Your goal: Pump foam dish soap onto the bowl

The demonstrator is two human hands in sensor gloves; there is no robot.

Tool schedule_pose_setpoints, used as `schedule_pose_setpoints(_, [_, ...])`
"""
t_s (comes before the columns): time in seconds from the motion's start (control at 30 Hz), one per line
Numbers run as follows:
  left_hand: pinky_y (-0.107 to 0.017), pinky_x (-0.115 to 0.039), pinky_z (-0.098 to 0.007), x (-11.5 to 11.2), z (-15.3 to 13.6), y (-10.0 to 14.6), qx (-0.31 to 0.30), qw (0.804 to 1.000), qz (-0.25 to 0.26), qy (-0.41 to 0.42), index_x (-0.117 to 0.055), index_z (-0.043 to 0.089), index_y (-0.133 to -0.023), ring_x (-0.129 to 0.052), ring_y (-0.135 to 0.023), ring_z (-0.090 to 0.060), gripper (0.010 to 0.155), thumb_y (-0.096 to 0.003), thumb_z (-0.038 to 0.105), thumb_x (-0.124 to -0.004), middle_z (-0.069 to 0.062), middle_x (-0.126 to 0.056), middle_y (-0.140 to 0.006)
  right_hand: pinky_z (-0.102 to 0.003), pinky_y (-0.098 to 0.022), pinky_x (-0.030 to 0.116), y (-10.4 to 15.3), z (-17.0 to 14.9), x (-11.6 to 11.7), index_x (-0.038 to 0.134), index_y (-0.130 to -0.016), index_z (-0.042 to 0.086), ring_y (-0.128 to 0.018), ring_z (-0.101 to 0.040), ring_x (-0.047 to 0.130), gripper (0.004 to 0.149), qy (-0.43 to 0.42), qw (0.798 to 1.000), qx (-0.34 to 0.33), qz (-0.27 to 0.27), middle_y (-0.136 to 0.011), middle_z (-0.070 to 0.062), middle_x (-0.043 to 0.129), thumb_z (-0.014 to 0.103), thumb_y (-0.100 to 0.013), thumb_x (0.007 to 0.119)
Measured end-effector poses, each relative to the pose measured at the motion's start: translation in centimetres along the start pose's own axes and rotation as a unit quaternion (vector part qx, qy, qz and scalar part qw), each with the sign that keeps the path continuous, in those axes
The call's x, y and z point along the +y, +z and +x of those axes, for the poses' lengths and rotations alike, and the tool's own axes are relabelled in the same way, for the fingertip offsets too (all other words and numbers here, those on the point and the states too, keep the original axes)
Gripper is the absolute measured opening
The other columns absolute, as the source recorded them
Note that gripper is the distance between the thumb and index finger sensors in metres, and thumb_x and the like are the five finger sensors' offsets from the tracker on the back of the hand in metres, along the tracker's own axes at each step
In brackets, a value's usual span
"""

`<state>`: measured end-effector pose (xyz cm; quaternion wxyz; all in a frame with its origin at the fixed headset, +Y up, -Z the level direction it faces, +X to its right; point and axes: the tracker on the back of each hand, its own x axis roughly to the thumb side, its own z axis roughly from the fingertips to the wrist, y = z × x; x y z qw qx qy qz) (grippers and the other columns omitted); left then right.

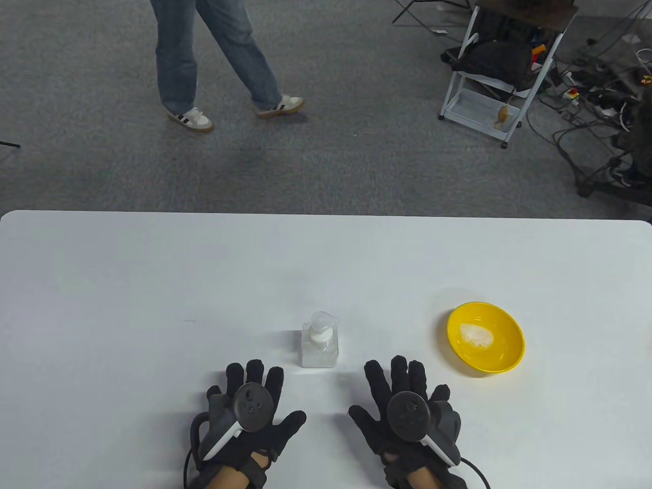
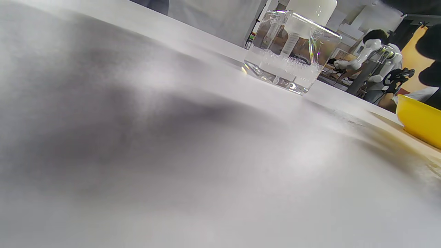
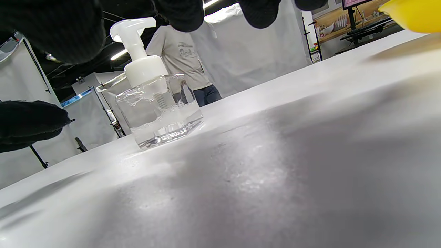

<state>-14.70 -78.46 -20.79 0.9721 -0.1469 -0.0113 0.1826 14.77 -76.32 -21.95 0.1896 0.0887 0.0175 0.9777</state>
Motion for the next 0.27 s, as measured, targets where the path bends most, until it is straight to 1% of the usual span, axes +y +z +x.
schedule_pose_setpoints(0.27, [-0.069, -0.008, -0.073, 0.15, -0.02, 0.01, 0.001, 1.0, 0.002, 0.006, -0.022, 0.041, -0.108, 0.006, -0.107, -0.037, 0.094, -0.0314, 0.083, -0.057, 0.001, -0.003, -0.118, -0.089, -0.047, 0.017, -0.06, -0.14, 0.11, 0.036, -0.108, 0.035, -0.1, -0.058, 0.022, 0.082, -0.003, 1.0, 0.002, 0.002, -0.112, -0.025, 0.027, 0.067, -0.041, 0.069])
